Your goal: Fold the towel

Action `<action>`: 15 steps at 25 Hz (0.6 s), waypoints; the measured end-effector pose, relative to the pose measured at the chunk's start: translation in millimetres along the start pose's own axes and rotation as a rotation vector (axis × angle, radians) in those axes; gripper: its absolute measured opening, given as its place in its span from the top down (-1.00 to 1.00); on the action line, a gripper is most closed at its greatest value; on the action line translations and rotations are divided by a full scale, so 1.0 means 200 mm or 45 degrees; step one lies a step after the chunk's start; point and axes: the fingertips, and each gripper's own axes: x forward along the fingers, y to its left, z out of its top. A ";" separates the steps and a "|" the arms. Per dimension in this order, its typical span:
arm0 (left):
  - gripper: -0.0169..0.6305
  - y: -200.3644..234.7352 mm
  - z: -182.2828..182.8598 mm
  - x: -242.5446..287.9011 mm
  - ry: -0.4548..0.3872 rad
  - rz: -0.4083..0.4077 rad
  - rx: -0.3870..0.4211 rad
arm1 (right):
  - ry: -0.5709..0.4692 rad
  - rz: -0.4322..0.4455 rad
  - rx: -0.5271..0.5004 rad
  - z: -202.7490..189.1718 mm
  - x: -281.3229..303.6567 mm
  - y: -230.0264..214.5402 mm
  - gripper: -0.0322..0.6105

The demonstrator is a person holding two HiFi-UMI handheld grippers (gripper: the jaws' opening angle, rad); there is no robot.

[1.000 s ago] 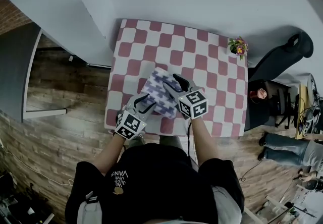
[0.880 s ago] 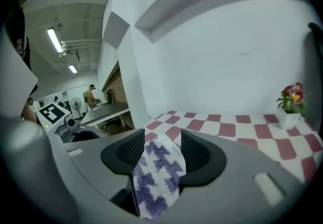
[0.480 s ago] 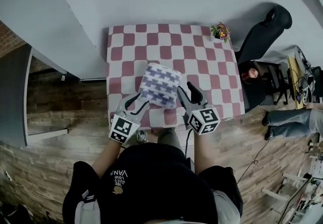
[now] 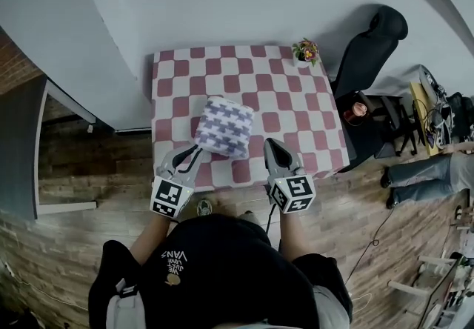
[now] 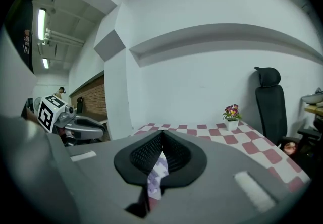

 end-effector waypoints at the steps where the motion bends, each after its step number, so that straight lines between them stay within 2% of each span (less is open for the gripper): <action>1: 0.84 -0.01 0.02 -0.01 -0.008 0.026 0.004 | -0.001 0.016 -0.001 0.00 -0.02 -0.01 0.88; 6: 0.94 -0.11 0.08 -0.09 -0.005 0.150 0.000 | 0.003 0.093 -0.009 0.03 -0.12 -0.05 0.88; 15: 0.94 -0.38 0.13 -0.18 0.020 0.357 -0.028 | 0.038 0.269 -0.070 0.01 -0.32 -0.16 0.89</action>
